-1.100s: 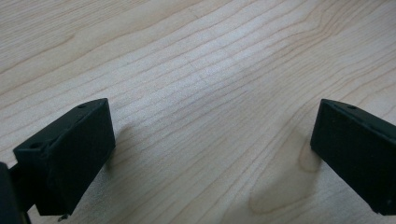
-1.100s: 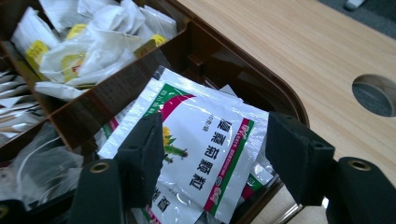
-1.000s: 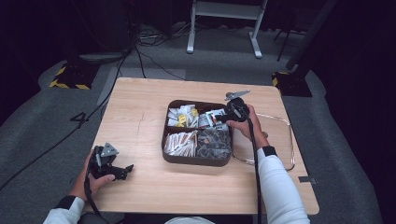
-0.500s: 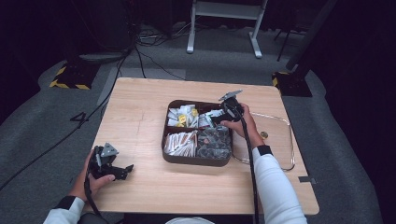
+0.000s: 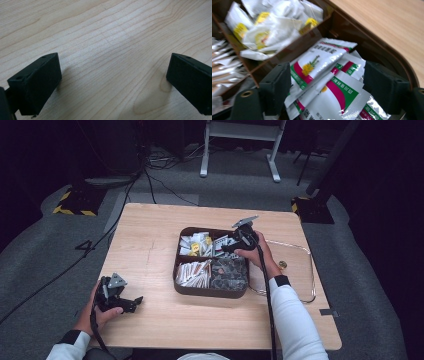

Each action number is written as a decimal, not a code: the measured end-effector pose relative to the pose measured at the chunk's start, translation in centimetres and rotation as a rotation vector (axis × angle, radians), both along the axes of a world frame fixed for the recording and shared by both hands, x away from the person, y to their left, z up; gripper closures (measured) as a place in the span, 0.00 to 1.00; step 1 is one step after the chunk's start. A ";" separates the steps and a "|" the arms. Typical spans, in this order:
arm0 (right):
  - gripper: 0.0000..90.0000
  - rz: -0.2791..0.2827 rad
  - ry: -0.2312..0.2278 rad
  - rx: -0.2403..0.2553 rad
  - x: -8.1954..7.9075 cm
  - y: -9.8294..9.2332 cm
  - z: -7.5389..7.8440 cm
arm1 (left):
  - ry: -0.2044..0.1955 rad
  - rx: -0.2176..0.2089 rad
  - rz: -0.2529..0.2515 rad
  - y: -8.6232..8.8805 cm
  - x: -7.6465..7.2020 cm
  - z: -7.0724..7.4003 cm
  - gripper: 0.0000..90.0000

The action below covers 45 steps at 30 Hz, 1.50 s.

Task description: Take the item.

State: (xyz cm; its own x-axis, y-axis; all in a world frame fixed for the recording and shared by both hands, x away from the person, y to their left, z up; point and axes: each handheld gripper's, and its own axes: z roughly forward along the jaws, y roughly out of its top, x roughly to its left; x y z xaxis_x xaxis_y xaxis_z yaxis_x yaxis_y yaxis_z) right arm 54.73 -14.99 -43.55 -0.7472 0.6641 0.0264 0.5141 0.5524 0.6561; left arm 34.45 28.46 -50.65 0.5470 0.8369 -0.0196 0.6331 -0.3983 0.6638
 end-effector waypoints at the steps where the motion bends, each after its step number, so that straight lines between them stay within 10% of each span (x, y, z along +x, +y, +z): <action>1: 0.27 0.009 -0.003 0.006 -0.1 0.1 0.2 | 0.000 -0.002 0.004 0.0 0.0 0.0 0.00; 22: 0.32 0.001 -0.053 -0.033 0.4 1.5 0.4 | 0.002 -0.001 0.005 0.0 -0.1 0.0 0.00; 45: 0.41 0.035 -0.013 0.051 -0.4 2.0 0.3 | 0.004 -0.002 0.011 -0.1 -0.1 0.0 0.00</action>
